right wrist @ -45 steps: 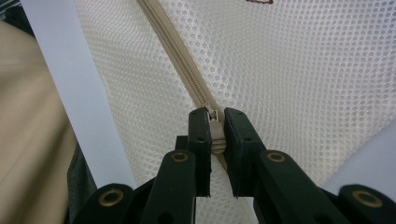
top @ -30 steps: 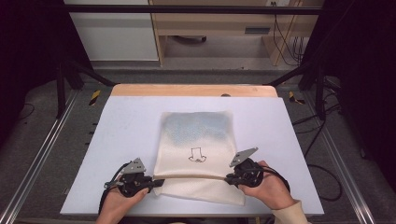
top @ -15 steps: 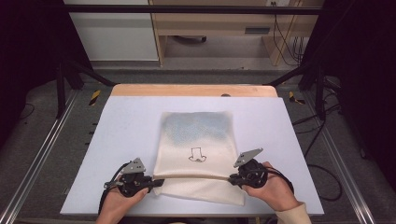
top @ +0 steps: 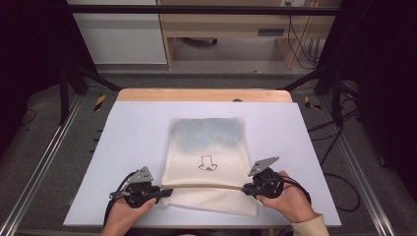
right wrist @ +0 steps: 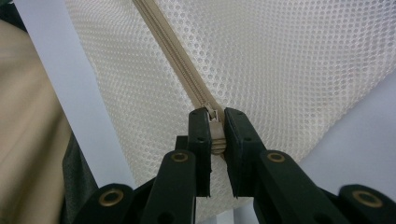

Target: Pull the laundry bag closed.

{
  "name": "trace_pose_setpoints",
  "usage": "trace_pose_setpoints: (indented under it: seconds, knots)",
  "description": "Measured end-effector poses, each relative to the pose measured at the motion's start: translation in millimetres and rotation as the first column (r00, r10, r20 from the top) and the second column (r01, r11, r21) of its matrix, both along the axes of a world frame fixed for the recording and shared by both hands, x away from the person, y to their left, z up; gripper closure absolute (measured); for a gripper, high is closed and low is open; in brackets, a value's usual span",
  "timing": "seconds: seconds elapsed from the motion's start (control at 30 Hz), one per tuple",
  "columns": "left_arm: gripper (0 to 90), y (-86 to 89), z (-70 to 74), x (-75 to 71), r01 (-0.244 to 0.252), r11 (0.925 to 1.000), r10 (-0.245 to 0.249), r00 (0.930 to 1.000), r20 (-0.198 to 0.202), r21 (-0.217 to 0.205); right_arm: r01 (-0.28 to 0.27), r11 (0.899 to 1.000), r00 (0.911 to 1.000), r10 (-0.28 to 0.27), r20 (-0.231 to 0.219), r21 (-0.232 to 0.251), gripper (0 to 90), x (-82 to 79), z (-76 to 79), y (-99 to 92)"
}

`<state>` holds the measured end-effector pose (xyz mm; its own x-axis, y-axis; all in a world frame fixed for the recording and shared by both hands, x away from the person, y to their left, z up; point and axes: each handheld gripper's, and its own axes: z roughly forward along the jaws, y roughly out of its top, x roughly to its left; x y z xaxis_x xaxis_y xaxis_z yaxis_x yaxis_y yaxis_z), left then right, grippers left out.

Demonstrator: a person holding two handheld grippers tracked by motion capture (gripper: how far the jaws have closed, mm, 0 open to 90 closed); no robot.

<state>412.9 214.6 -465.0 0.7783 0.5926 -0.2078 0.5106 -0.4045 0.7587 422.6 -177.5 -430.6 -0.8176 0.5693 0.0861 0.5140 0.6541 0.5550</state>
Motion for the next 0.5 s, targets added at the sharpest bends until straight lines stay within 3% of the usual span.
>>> trace_pose_setpoints:
  seconds: [0.5]
  knots:
    - [81.2,-0.1,1.0,-0.8,-0.001,1.0,0.001,1.0,0.004,0.002,0.017,1.0,0.9999,-0.017,0.003,-0.004,81.8,-1.2,-1.0,-8.0]
